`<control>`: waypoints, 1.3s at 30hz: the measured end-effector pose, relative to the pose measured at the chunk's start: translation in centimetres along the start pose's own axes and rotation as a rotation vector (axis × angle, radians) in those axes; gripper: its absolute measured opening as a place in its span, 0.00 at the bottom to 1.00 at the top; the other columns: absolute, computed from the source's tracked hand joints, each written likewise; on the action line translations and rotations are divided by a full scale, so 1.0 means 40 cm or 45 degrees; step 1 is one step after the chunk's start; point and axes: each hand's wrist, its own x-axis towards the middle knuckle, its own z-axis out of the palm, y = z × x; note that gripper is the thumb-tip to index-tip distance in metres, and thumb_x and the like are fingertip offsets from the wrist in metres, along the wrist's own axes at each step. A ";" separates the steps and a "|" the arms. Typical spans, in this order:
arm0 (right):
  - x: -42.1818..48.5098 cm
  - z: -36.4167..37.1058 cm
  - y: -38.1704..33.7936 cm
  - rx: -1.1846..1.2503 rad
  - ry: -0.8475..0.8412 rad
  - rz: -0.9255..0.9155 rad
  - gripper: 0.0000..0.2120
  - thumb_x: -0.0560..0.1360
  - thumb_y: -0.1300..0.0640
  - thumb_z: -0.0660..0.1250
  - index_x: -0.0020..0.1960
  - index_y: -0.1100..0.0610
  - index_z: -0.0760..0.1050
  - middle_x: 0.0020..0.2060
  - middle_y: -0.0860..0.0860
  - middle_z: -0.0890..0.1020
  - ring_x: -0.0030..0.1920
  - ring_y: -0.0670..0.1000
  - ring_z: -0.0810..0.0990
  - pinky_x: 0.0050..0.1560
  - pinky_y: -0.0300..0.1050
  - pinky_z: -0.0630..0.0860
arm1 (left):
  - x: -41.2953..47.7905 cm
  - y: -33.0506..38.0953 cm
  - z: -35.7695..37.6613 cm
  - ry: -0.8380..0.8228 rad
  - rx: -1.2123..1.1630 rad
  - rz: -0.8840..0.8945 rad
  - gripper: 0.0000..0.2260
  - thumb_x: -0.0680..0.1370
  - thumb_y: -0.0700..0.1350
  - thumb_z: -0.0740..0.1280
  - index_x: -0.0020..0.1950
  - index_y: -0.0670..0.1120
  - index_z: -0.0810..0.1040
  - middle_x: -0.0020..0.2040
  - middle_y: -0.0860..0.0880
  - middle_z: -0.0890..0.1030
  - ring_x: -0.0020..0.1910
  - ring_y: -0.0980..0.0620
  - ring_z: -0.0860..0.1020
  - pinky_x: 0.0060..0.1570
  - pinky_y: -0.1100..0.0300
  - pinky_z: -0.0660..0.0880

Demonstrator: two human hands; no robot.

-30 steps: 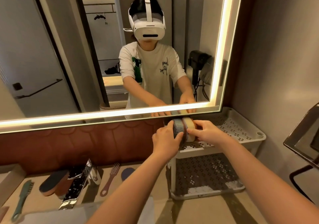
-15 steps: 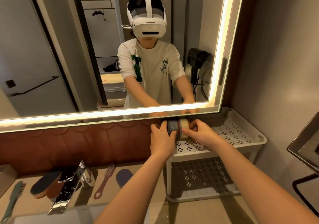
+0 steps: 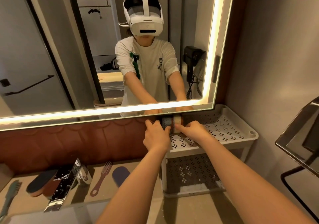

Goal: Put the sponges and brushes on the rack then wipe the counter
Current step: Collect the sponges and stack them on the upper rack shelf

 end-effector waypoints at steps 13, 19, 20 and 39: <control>-0.191 -0.006 -0.088 -0.180 0.177 -0.496 0.16 0.74 0.41 0.64 0.34 0.50 0.72 0.30 0.47 0.75 0.38 0.49 0.76 0.39 0.45 0.70 | -0.085 -0.120 -0.218 -0.220 -0.061 0.390 0.15 0.78 0.52 0.62 0.61 0.47 0.75 0.59 0.48 0.78 0.58 0.51 0.75 0.57 0.58 0.71; -0.309 0.078 -0.168 -0.178 -0.101 -0.669 0.14 0.73 0.42 0.65 0.40 0.52 0.77 0.34 0.47 0.78 0.38 0.45 0.77 0.42 0.45 0.75 | -0.170 -0.232 -0.412 -0.449 0.045 0.436 0.13 0.78 0.52 0.62 0.61 0.50 0.74 0.55 0.54 0.78 0.51 0.59 0.75 0.46 0.70 0.69; -0.323 0.096 -0.181 -0.181 -0.153 -0.674 0.13 0.73 0.42 0.65 0.41 0.52 0.78 0.35 0.48 0.79 0.38 0.46 0.78 0.42 0.45 0.76 | -0.181 -0.254 -0.429 -0.470 0.059 0.429 0.13 0.78 0.52 0.62 0.60 0.50 0.74 0.55 0.54 0.78 0.51 0.59 0.75 0.46 0.70 0.70; -0.437 0.656 -0.196 -0.073 -0.648 -0.301 0.06 0.74 0.53 0.66 0.42 0.55 0.77 0.34 0.50 0.79 0.36 0.50 0.78 0.42 0.49 0.77 | -0.307 -0.871 -0.484 -0.570 -0.236 -0.080 0.04 0.79 0.48 0.62 0.51 0.52 0.75 0.47 0.55 0.78 0.49 0.57 0.76 0.52 0.61 0.74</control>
